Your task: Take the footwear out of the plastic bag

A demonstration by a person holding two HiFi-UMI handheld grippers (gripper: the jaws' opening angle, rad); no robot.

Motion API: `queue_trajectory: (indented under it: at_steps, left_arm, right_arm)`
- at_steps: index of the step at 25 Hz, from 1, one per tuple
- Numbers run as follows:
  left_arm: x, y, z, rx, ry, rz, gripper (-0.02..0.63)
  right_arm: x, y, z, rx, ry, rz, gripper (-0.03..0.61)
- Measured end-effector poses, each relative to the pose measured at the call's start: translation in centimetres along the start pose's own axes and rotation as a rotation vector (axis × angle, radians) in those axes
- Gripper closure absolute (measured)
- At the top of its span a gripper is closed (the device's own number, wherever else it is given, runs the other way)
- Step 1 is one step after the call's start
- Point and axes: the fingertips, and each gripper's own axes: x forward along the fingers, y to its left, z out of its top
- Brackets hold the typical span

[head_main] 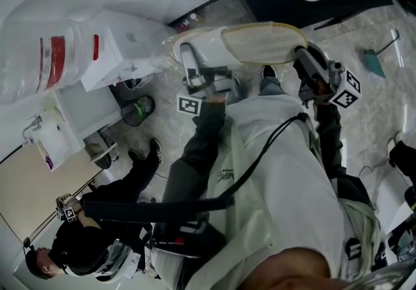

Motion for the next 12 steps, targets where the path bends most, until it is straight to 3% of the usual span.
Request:
queue_trajectory:
  at_steps: [8,12]
  left_arm:
    - [-0.25,0.23,0.62,-0.010,-0.001,0.008,0.518]
    - [-0.51,0.54,0.89,-0.005,0.003,0.017,0.527]
  right_arm:
    - [-0.90,-0.03,0.17,0.145,-0.117,0.081,0.535]
    - [-0.97,0.44,0.44,0.149,-0.131,0.090,0.535]
